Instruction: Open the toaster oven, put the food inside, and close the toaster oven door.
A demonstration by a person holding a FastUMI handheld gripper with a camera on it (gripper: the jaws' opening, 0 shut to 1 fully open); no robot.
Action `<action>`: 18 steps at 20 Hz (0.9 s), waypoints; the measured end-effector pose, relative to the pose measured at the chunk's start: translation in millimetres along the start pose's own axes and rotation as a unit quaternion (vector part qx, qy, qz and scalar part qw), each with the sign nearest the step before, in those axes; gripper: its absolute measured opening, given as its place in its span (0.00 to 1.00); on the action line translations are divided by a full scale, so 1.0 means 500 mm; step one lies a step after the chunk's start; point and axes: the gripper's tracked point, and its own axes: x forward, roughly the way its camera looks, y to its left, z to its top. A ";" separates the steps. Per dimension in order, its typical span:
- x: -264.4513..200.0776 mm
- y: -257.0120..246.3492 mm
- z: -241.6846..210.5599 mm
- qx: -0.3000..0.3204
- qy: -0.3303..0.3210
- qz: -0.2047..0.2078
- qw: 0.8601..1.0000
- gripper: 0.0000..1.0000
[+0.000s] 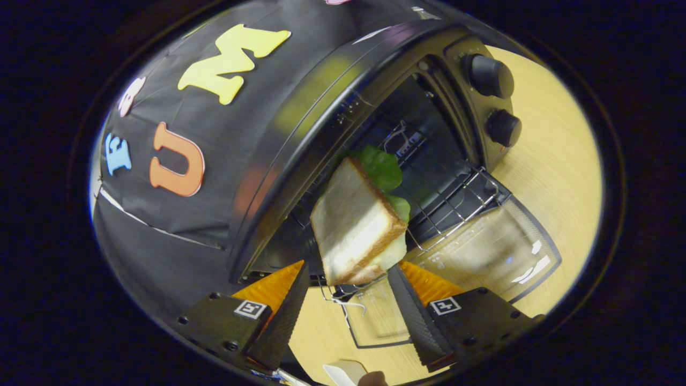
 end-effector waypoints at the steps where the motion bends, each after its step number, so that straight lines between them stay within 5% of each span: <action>1: -0.008 0.002 -0.006 -0.012 0.003 -0.004 1.000 0.95; 7: -0.097 0.011 -0.044 -0.141 -0.011 -0.024 0.990 0.99; 18: -0.303 -0.014 -0.189 -0.340 -0.069 -0.048 0.937 0.99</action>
